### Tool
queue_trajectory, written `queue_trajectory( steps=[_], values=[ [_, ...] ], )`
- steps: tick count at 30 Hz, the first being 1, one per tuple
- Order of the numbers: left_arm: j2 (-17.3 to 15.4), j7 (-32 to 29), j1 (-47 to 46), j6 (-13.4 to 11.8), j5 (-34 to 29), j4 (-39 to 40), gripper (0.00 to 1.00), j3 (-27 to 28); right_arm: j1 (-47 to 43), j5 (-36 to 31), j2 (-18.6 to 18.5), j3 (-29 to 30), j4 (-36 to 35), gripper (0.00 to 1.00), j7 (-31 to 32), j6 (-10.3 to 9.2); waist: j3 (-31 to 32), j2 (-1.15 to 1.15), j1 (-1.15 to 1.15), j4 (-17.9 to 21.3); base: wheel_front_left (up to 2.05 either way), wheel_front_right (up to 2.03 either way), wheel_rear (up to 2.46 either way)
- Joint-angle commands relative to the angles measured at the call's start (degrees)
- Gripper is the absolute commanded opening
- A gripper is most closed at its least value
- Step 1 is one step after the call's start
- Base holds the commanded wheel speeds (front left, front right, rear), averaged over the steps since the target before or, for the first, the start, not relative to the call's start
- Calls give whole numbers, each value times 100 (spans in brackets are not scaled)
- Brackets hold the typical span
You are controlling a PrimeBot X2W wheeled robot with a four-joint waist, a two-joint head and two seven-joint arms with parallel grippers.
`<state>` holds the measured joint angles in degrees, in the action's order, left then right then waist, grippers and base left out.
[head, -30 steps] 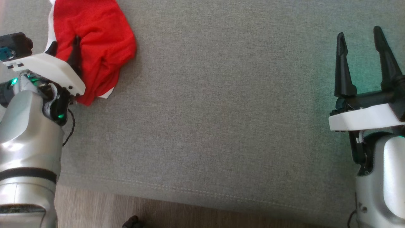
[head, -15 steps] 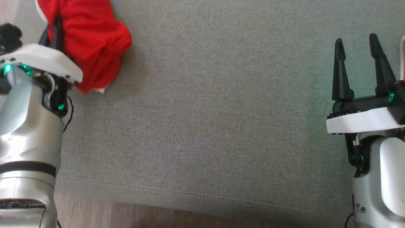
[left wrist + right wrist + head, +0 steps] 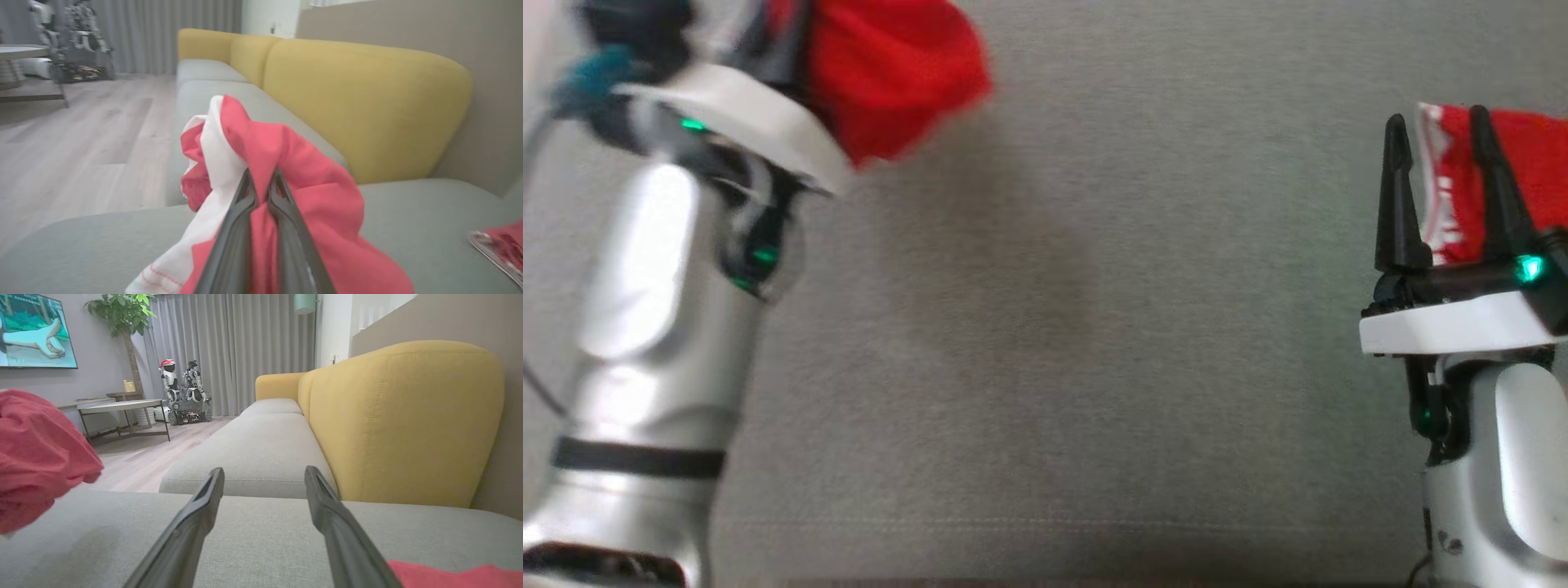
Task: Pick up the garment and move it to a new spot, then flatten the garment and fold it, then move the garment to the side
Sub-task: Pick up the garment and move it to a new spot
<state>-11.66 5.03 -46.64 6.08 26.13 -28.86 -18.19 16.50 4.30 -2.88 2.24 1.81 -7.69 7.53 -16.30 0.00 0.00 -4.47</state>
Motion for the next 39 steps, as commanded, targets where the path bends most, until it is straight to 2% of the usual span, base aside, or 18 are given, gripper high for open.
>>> queue_trajectory(
  steps=[1, 3, 4, 7, 14, 15, 16, 21, 26, 32, 39],
  values=[
    [-100, -230, -25, -38, -92, 452, 0, -20, 62, 75, 1, -156, -202, 100, -62, -4, -24, 0, 0, 292, 0, 0, 0],
    [-50, -372, 50, -57, -135, 606, 0, -142, 77, 98, 1, -166, -213, 100, -69, -4, -54, 0, 0, 385, 0, 0, 0],
    [28, -624, 187, -105, -263, 825, 0, -400, 123, 158, 1, -207, -235, 100, -91, -4, -133, 0, 0, 590, 0, 0, 0],
    [208, -868, 333, -171, -391, 974, 0, -722, 200, 246, 1, -297, -245, 100, -136, -4, -248, 0, 0, 895, 0, 0, 0],
    [728, -867, 356, -320, -406, 858, 0, -1225, 266, 437, 1, -447, -193, 100, -259, -4, -399, 0, 0, 1445, 0, 0, 0],
    [772, -798, 317, -361, -393, 831, 42, -1279, 271, 462, 1, -464, -172, 100, -278, -4, -404, 0, 0, 1498, 0, 0, 0],
    [805, -733, 278, -386, -380, 801, 100, -1349, 276, 483, 1, -486, -148, 100, -298, -4, -403, 0, 0, 1545, 0, 0, 0],
    [869, -414, 141, -493, -109, 720, 100, -1581, 250, 532, 1, -501, -37, 100, -374, -4, -336, 0, 0, 1603, 0, 0, 0],
    [868, -78, 118, -670, 86, 644, 100, -1463, 192, 524, 1, -508, 44, 100, -408, -4, -185, 0, 0, 1396, 0, 0, 0],
    [475, 329, 462, -750, 283, 585, 100, -1044, 92, 377, 1, -549, 116, 100, -344, -4, 106, 0, 0, 917, 0, 0, 0],
    [53, 789, 1630, -725, 603, 705, 100, -677, -150, 220, 1, -632, 247, 100, -185, -4, 466, 0, 0, 361, 0, 0, 0]
  ],
)
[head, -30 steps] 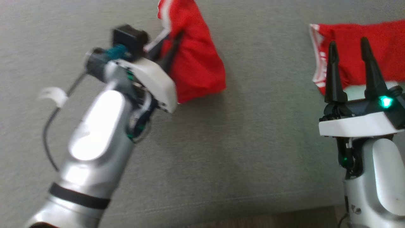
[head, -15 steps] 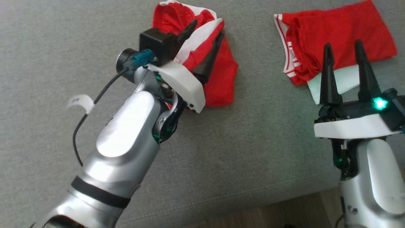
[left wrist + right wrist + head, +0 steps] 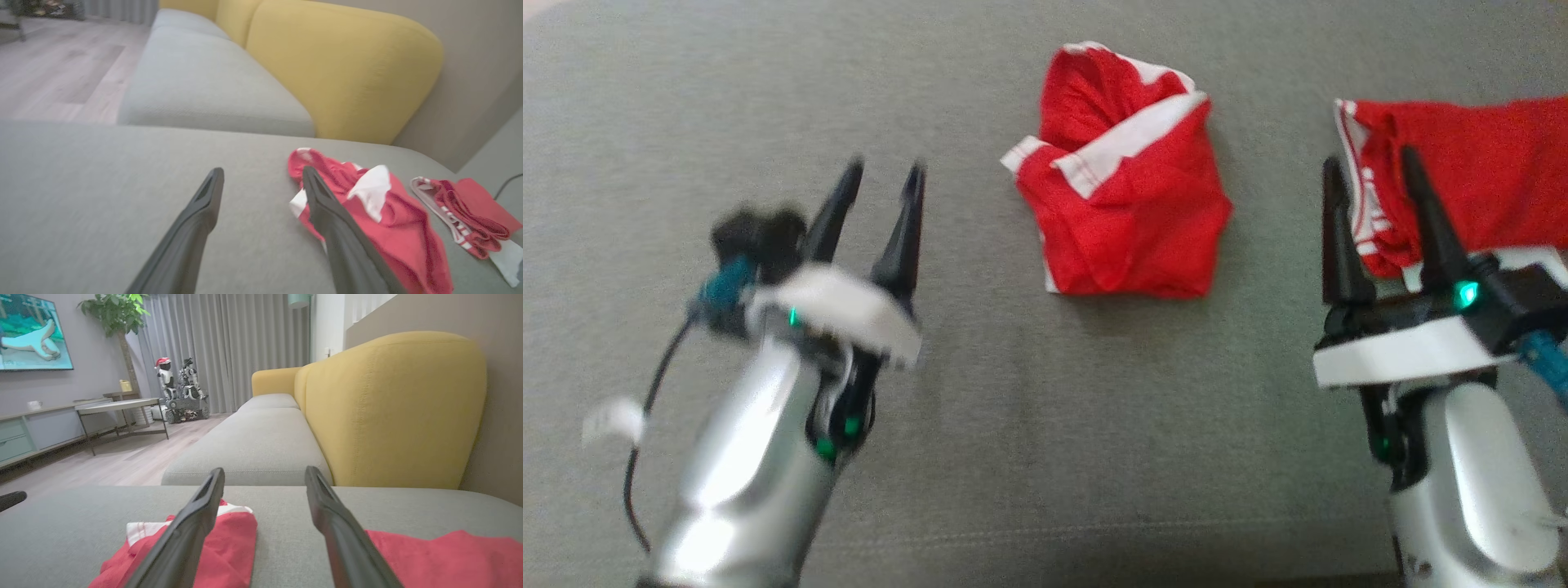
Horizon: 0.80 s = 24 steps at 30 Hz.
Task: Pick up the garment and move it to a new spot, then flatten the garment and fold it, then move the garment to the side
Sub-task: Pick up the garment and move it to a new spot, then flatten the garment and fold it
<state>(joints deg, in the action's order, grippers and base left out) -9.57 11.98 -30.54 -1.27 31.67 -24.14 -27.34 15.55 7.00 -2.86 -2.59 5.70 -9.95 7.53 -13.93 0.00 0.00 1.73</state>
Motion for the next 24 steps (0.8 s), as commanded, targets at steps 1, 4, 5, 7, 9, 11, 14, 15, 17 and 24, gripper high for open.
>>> queue_trajectory(
  steps=[1, 4, 5, 7, 9, 11, 14, 15, 17, 24],
  values=[
    [-175, 152, 228, -12, 96, 281, 100, 311, -101, -60, -2, -158, -117, 100, 65, -4, 275, 0, 0, -323, 0, 0, 0],
    [-119, 264, 894, -103, 215, 493, 100, 548, -231, -85, -2, -174, -24, 100, 129, -4, 376, 0, 0, -477, 0, 0, 0],
    [-63, 279, 1086, -100, 255, 584, 100, 612, -261, -104, -2, -162, 4, 100, 154, -4, 381, 0, 0, -528, 0, 0, 0],
    [-7, 289, 1236, -81, 269, 670, 100, 659, -283, -124, -2, -149, 29, 100, 182, -4, 385, 0, 0, -588, 0, 0, 0],
    [92, 297, 1416, -70, 204, 829, 100, 767, -294, -186, -2, -187, 64, 100, 246, -4, 396, 0, 0, -687, 0, 0, 0],
    [192, 299, 1501, -31, 93, 954, 100, 839, -248, -267, -2, -268, 81, 100, 336, -4, 393, 0, 0, -765, 0, 0, 0],
    [303, 300, 1508, 48, -104, 1040, 100, 860, -107, -364, -2, -437, 160, 100, 585, -4, 378, 0, 0, -869, 0, 0, 0],
    [336, 300, 1495, 65, -148, 1052, 100, 875, -38, -422, -2, -511, 210, 100, 697, -4, 359, 0, 0, -898, 0, 0, 0],
    [400, 300, 1467, 107, -204, 1060, 100, 912, 122, -489, -2, -631, 345, 100, 920, -4, 310, 0, 0, -961, 0, 0, 0],
    [560, 301, 1443, 272, -290, 962, 100, 1005, 792, -756, -2, -770, 1074, 100, 1390, -4, 94, 0, 0, -1184, 0, 0, 0]
  ],
)
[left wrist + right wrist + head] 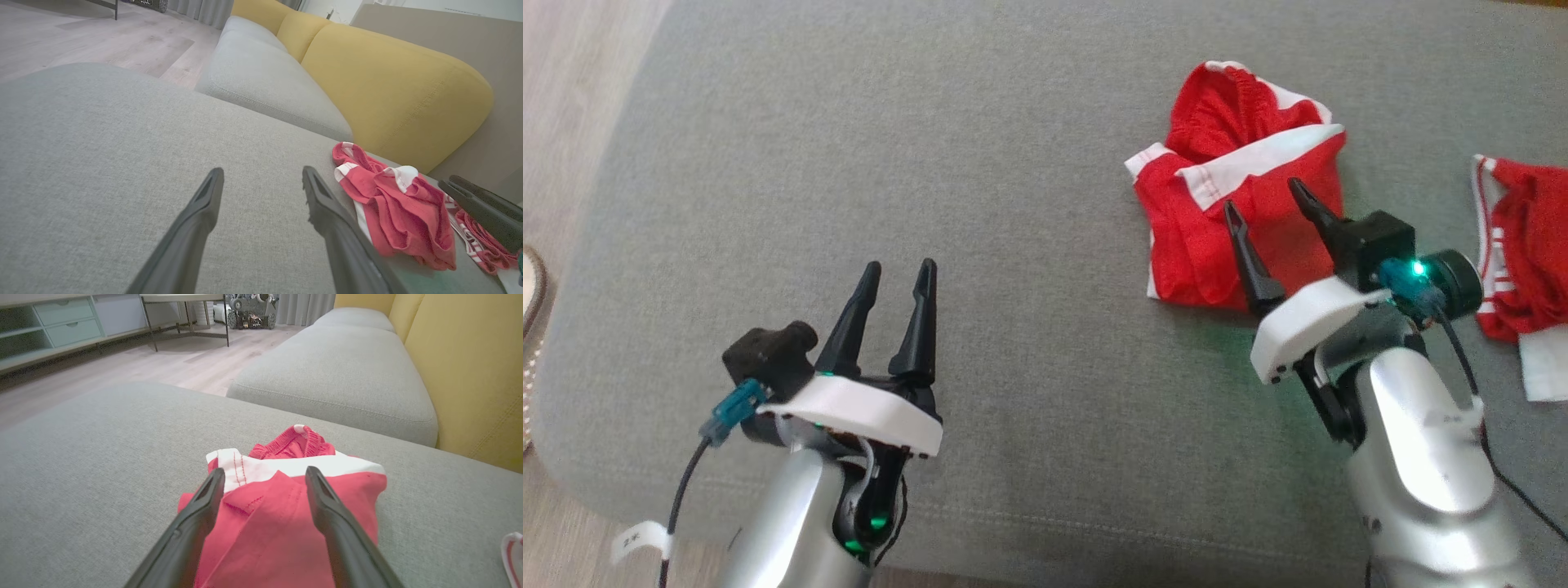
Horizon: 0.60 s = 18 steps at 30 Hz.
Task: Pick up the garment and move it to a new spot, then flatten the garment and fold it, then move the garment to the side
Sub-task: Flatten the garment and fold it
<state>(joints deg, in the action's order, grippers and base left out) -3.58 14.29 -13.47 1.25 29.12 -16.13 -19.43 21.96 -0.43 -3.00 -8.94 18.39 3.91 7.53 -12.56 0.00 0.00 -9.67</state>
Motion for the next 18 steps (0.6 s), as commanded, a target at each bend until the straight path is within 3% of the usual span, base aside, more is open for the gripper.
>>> queue_trajectory(
  steps=[1, 7, 12, 13, 14, 15, 18],
  values=[
    [-24, 70, -267, 41, -43, 140, 100, 224, 237, -89, 4, -120, -87, 100, 32, -4, -69, 0, 0, -72, 0, 0, 0],
    [35, 71, -307, 120, -79, 40, 100, 297, 572, -558, -53, 75, 552, 100, 167, -4, -165, 0, 0, -186, 0, 0, 0],
    [57, 71, -320, 149, -96, 0, 100, 347, 702, -543, -35, 170, 939, 100, 232, -4, -175, 0, 0, -199, 0, 0, 0],
    [59, 71, -318, 151, -98, -6, 100, 355, 726, -532, -32, 161, 984, 95, 207, -4, -171, 0, 0, -192, 0, 0, 0],
    [61, 71, -317, 153, -103, -12, 100, 359, 752, -528, -29, 164, 1019, 15, 182, -4, -168, 0, 0, -182, 0, 0, 0],
    [63, 71, -317, 154, -107, -16, 100, 361, 776, -523, -26, 174, 1045, 0, 158, -4, -163, 0, 0, -172, 0, 0, 0],
    [66, 71, -320, 159, -109, -19, 100, 349, 855, -562, -20, 271, 1058, 0, 61, -4, -146, 0, 0, -142, 0, 0, 0]
  ],
)
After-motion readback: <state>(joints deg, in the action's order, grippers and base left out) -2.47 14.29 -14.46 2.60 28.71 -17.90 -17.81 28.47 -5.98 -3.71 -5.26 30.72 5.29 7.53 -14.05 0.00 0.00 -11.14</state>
